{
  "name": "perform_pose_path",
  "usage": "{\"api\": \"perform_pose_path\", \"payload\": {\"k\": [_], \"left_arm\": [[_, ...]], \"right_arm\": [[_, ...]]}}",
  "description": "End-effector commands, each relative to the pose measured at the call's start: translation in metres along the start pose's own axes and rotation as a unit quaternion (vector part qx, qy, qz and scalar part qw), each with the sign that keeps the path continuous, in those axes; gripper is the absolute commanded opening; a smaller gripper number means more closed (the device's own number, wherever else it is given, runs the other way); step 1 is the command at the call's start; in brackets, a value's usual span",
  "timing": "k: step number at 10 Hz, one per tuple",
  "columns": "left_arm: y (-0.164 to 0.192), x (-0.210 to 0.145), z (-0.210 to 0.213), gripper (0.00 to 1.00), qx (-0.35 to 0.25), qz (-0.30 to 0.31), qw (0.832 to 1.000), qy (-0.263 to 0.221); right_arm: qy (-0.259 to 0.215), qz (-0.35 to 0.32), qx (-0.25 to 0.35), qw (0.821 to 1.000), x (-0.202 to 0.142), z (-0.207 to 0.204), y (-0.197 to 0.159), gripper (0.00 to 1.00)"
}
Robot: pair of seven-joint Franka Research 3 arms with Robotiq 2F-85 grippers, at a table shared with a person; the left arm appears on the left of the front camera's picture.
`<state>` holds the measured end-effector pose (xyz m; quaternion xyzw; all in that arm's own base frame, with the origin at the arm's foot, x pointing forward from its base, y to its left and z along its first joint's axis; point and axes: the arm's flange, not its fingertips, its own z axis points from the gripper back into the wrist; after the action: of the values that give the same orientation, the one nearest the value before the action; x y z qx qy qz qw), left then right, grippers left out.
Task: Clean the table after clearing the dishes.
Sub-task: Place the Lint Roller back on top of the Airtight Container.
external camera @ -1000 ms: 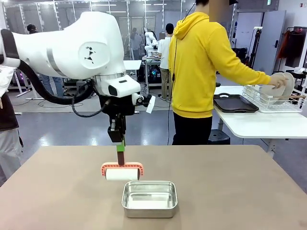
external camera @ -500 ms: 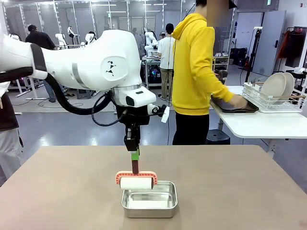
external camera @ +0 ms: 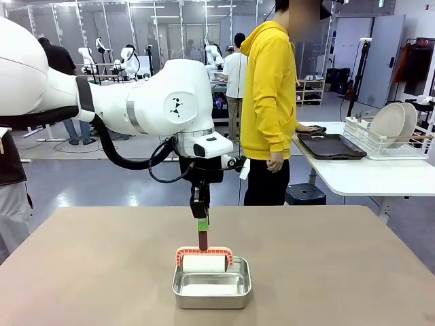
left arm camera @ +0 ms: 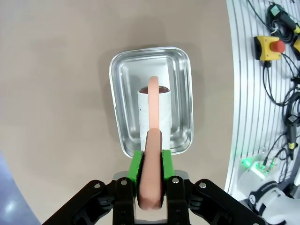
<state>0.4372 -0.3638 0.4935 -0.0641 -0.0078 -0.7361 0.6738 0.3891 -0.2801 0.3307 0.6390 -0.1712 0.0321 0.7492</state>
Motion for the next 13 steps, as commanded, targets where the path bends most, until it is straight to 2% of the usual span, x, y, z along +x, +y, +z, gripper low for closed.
{"api": "perform_pose_path", "payload": {"k": [1, 13], "left_arm": [[0.004, -0.004, 0.0, 0.22, -0.006, -0.003, 1.0, -0.013], [0.04, -0.009, -0.058, 0.22, -0.018, 0.006, 1.0, -0.014]], "right_arm": [[-0.002, 0.005, 0.001, 1.0, -0.002, 0.0, 0.003, 1.0], [-0.002, 0.005, 0.001, 1.0, -0.002, 0.0, 0.003, 1.0]]}}
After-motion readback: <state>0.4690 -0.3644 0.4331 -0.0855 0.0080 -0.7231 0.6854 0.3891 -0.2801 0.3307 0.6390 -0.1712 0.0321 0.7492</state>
